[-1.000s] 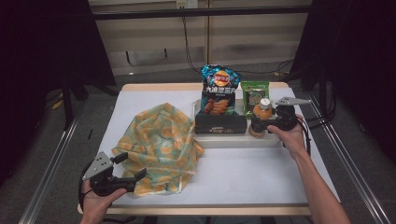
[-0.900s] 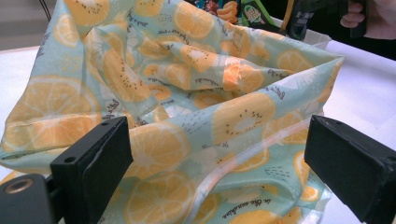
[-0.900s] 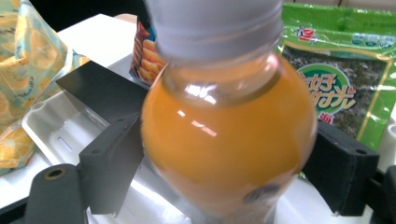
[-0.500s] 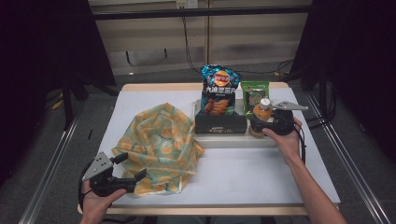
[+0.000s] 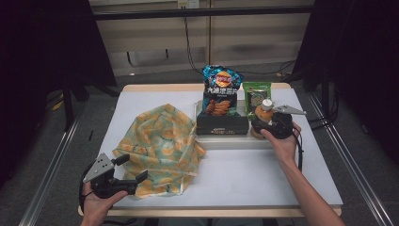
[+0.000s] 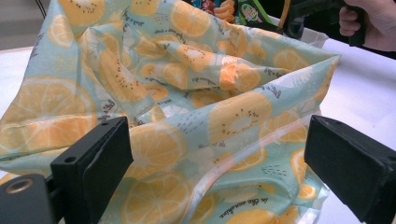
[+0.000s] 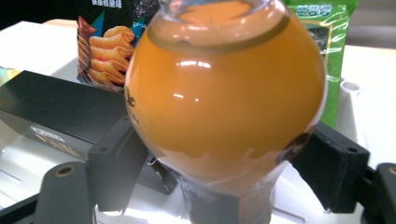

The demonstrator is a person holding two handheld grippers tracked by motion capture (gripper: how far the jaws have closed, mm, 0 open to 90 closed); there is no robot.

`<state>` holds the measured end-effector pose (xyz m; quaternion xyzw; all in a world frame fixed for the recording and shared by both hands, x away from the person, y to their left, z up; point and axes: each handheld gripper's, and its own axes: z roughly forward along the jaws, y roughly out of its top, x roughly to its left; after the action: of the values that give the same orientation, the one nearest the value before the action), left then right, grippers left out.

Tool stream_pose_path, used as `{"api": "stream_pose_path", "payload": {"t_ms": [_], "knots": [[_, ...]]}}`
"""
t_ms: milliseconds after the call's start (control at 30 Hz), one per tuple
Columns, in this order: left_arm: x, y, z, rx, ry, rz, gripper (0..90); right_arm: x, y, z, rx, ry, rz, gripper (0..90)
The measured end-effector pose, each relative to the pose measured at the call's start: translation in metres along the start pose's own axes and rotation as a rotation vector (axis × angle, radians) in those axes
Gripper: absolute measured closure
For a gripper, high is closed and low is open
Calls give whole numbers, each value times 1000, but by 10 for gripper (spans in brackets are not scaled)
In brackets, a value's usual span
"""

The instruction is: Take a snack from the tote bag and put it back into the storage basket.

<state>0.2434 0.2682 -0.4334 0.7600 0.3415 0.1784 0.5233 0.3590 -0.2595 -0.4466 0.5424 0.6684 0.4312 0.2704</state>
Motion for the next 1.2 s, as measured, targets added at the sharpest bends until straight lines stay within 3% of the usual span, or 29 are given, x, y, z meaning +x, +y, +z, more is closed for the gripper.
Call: {"api": "stream_pose_path", "payload": {"t_ms": [133, 167, 300, 600, 733, 900, 1000, 1200], "knots": [[0, 0, 0, -3, -2, -7, 73, 2, 0, -1, -5, -35, 11, 276], [0, 0, 1, -4, -10, -6, 72, 2, 0, -1, -2, -38, 12, 331], [1, 0, 1, -3, -6, 2, 73, 7, 1, -1, 2, -74, 1, 366], [2, 0, 1, -1, -3, -8, 73, -2, 5, -2, -22, -36, -9, 378], [2, 0, 2, 2, 0, -4, 73, -10, 9, -5, -51, 1, -20, 380], [2, 0, 3, 9, 7, -12, 73, -24, 15, -5, -91, 117, -22, 381], [1, 0, 3, 10, 5, -3, 73, -31, 17, -2, -97, 171, -61, 382], [2, -1, 4, 13, 5, -4, 72, -41, 18, 4, -97, 230, -59, 383]]}}
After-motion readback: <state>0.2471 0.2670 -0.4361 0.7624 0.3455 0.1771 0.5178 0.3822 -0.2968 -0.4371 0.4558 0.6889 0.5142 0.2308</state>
